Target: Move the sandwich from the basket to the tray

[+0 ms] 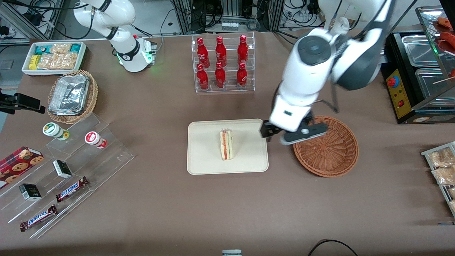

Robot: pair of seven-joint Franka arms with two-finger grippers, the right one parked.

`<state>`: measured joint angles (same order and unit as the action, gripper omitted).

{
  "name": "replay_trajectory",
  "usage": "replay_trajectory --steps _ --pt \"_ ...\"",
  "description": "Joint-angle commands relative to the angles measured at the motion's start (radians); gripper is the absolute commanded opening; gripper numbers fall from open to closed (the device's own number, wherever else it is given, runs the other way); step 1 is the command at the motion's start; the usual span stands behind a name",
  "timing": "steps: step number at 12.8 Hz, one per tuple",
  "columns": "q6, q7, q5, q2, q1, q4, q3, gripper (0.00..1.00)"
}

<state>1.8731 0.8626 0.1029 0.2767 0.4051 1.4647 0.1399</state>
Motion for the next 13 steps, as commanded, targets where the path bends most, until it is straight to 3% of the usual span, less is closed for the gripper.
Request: replay_trajectory --steps 1,13 --pt "-0.081 -0.107 -0.006 -0.083 -0.075 0.042 0.007 0.99" --pt "-0.344 -0.623 -0.112 -0.243 -0.38 0.049 0.004 0.99"
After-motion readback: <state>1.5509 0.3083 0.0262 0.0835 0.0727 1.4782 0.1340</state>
